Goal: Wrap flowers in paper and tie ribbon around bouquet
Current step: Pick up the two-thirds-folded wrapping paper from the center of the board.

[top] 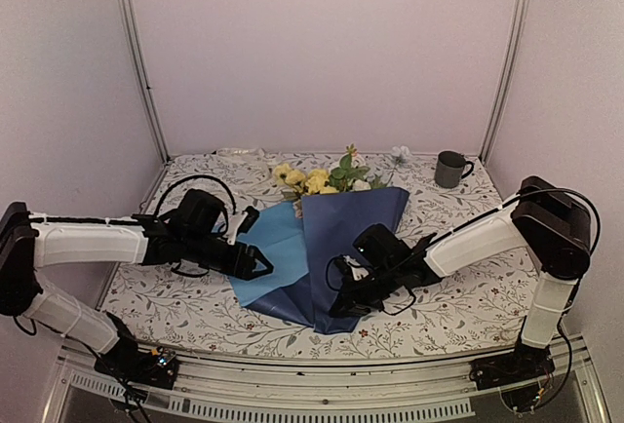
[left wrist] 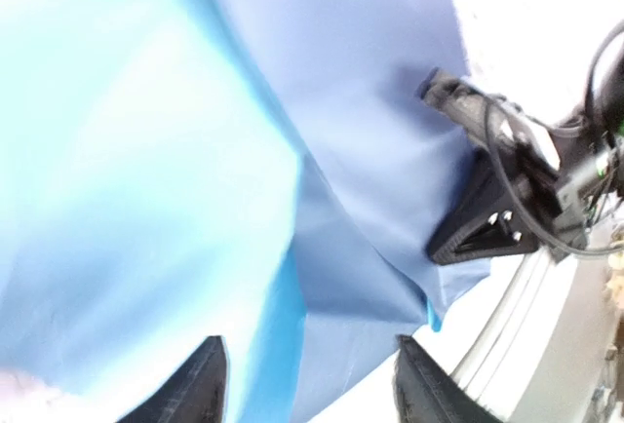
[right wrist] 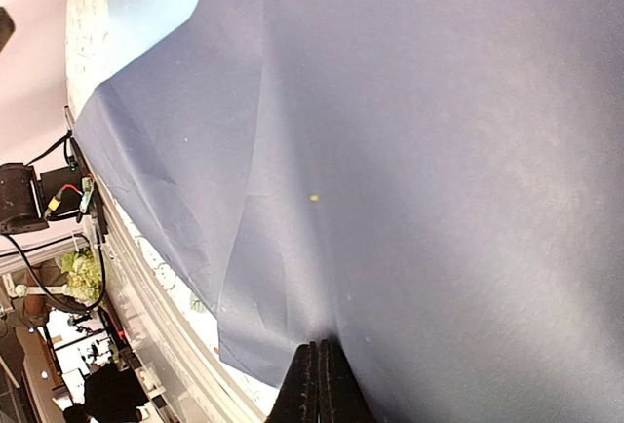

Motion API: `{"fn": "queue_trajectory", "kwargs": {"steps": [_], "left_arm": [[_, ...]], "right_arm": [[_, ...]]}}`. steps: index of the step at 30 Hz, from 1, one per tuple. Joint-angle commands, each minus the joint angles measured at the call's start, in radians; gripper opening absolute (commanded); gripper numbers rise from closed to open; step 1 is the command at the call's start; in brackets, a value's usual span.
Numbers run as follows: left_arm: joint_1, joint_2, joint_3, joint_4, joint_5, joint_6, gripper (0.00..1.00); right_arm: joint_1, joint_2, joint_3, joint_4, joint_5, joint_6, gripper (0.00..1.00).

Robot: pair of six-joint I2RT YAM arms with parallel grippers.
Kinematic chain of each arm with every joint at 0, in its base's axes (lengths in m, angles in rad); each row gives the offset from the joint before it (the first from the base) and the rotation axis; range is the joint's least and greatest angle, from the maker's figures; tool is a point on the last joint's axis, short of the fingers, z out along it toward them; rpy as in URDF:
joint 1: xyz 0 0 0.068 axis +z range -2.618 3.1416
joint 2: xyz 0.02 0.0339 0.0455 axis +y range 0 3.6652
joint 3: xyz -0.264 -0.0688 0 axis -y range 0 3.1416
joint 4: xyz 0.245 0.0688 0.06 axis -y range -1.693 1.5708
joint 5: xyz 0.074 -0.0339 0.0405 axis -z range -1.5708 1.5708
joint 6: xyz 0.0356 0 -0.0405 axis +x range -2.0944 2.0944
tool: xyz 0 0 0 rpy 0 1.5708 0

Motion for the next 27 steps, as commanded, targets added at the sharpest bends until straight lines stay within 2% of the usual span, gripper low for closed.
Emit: {"fn": "queue_trajectory", "kwargs": {"steps": [1, 5, 10, 12, 17, 23, 27], "left_arm": [[0.158, -0.081, -0.106, 0.027, -0.036, -0.151, 0.66], [0.286, -0.103, -0.154, 0.09, -0.106, -0.191, 0.74], [0.34, -0.061, -0.199, 0.156, -0.114, -0.232, 0.77], [0.352, -0.032, -0.23, 0.205, -0.074, -0.248, 0.77], [0.347, 0.081, -0.304, 0.384, 0.127, -0.336, 0.72], [0.338, 0.111, -0.342, 0.492, 0.111, -0.349, 0.71], [0.33, 0.138, -0.331, 0.574, 0.136, -0.35, 0.65]], "right_arm": [[0.001, 0.049, 0.006, -0.085, 0.057, -0.03, 0.02], [0.006, 0.042, 0.01, -0.092, 0.067, -0.044, 0.02], [0.011, 0.036, 0.01, -0.096, 0.068, -0.05, 0.02], [0.013, 0.039, 0.012, -0.097, 0.067, -0.054, 0.02], [0.013, 0.05, 0.025, -0.098, 0.063, -0.058, 0.02], [0.015, 0.051, 0.032, -0.101, 0.064, -0.061, 0.02], [0.015, 0.052, 0.035, -0.108, 0.064, -0.06, 0.02]]}}
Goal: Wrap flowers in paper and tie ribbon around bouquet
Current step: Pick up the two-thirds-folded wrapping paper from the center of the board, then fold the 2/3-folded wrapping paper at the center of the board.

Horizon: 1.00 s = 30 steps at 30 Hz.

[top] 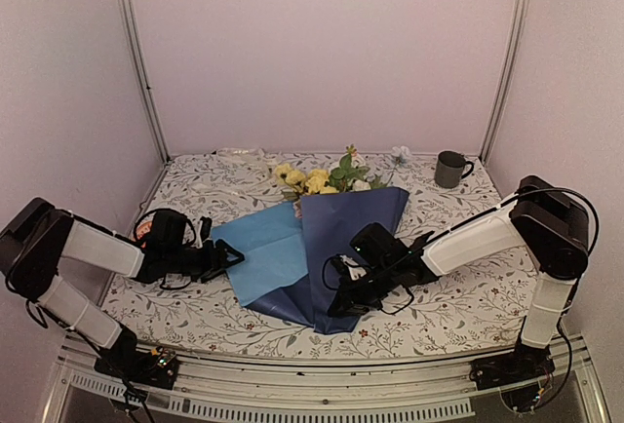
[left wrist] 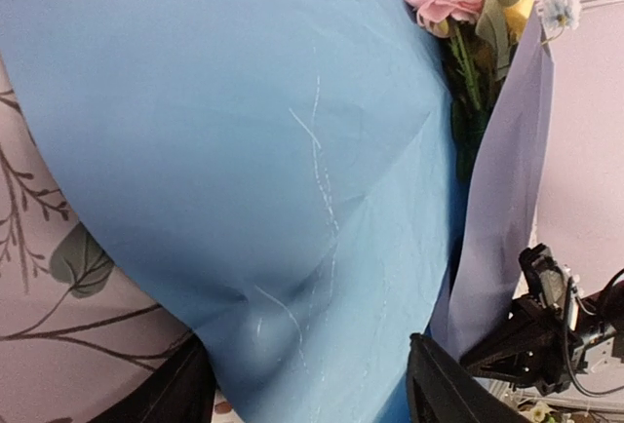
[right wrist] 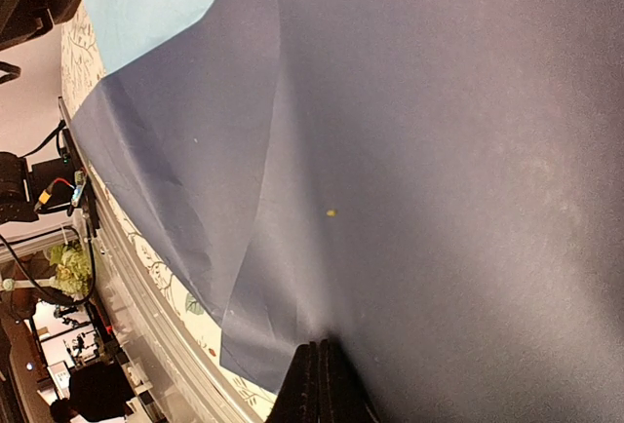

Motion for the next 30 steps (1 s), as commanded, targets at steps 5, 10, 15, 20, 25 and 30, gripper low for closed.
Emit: {"fn": "queue_trajectory", "kwargs": {"steps": [5, 10, 15, 20, 25, 30], "left_arm": [[-0.076, 0.04, 0.019, 0.135, 0.036, 0.018, 0.54], [-0.116, 0.024, 0.023, 0.205, 0.045, 0.02, 0.17], [-0.204, -0.07, 0.099, 0.125, -0.005, 0.103, 0.0], [-0.328, -0.082, 0.266, 0.008, -0.016, 0.231, 0.0], [-0.388, 0.075, 0.433, -0.006, 0.087, 0.238, 0.0], [-0.429, 0.264, 0.604, 0.002, 0.132, 0.263, 0.0]], "right_arm": [[0.008, 0.045, 0.003, -0.074, 0.057, -0.014, 0.02], [0.008, 0.051, 0.0, -0.071, 0.057, -0.013, 0.02], [0.009, 0.06, -0.013, -0.055, 0.053, -0.008, 0.02], [0.008, 0.059, -0.027, -0.026, 0.043, -0.003, 0.02], [0.01, 0.048, -0.034, 0.004, 0.031, -0.006, 0.02], [0.02, 0.025, -0.039, 0.032, 0.024, -0.014, 0.03]]}}
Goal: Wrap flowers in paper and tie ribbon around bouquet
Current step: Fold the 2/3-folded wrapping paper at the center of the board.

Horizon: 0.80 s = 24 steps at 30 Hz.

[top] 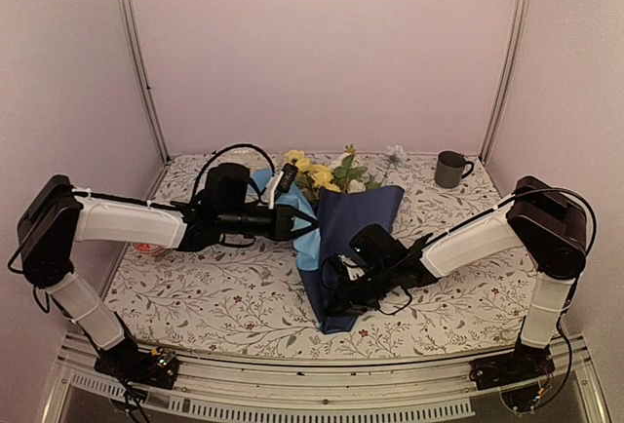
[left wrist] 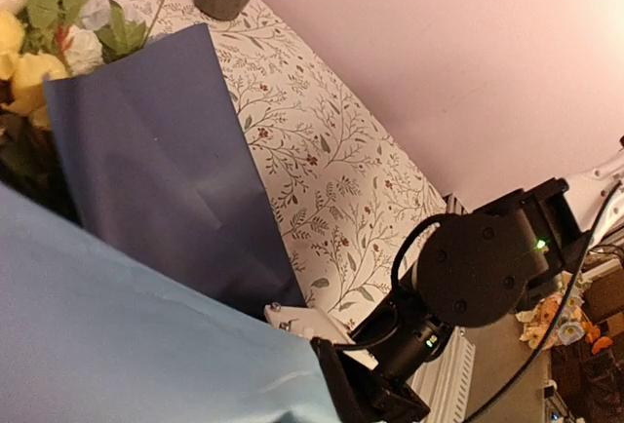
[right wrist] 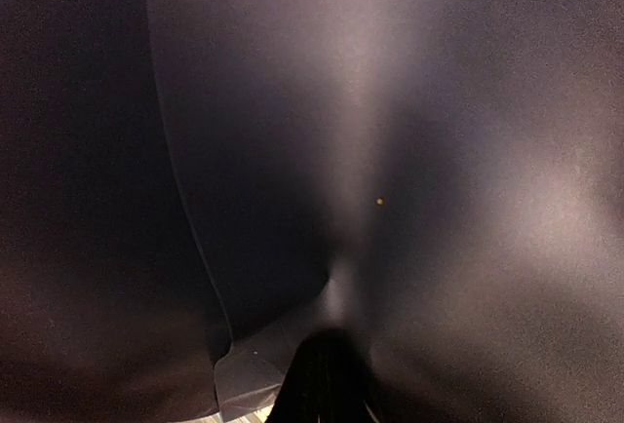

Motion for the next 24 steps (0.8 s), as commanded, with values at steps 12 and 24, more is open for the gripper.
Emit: {"fn": "queue_trajectory", "kwargs": {"steps": [12, 24], "left_arm": [[-0.029, 0.449, 0.31, -0.03, 0.111, 0.072, 0.0], [-0.042, 0.536, 0.329, -0.094, 0.058, 0.131, 0.0]], "right_arm": [[0.046, -0.136, -0.072, 0.056, 0.083, 0.009, 0.03], [0.019, -0.328, -0.118, -0.091, 0.227, 0.113, 0.08]]}}
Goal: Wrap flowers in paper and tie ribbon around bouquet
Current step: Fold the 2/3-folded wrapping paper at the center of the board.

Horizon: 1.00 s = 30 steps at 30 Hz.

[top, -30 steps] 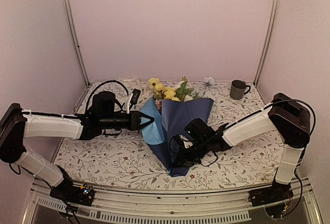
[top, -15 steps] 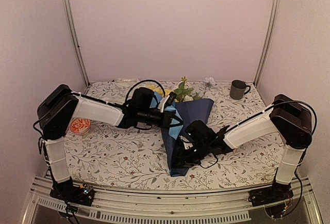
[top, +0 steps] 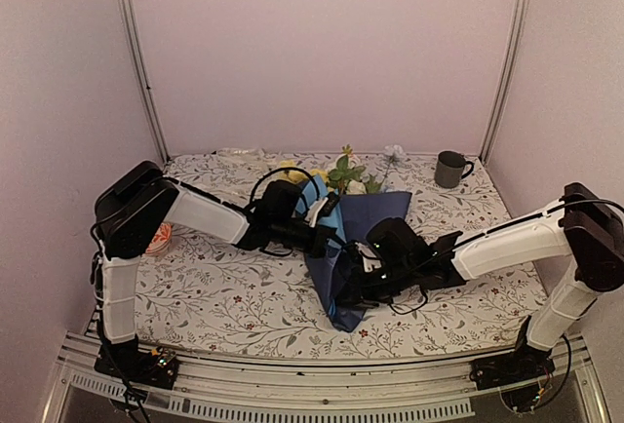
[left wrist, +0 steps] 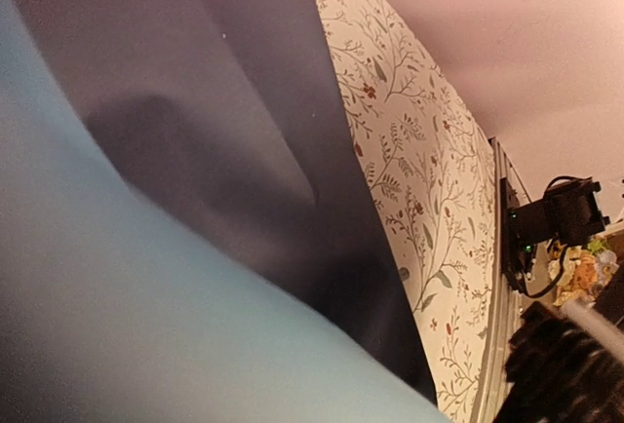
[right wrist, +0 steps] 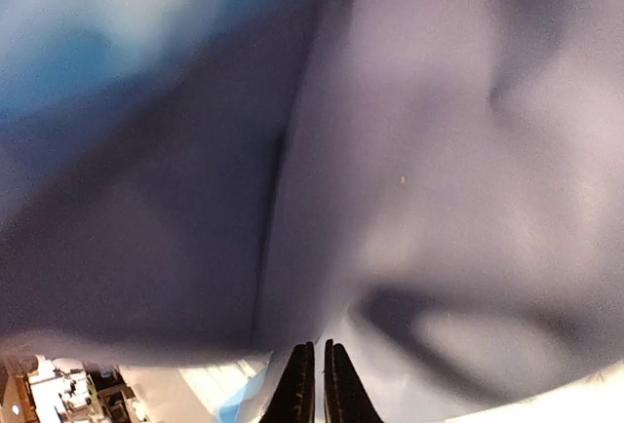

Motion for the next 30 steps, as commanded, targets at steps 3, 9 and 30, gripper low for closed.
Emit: {"fn": "queue_trajectory", "kwargs": {"steps": [3, 9, 30], "left_arm": [[-0.023, 0.048, 0.014, -0.072, -0.055, 0.062, 0.0], [-0.036, 0.034, 0.025, -0.103, -0.078, 0.09, 0.0], [-0.123, -0.028, 0.147, -0.259, -0.091, 0.19, 0.0]], "right_arm": [[-0.062, -0.164, -0.061, -0.114, 0.111, 0.042, 0.13], [-0.241, -0.223, -0.156, -0.134, 0.094, 0.015, 0.4], [-0.368, 0.083, -0.049, 0.099, -0.088, -0.06, 0.02]]}}
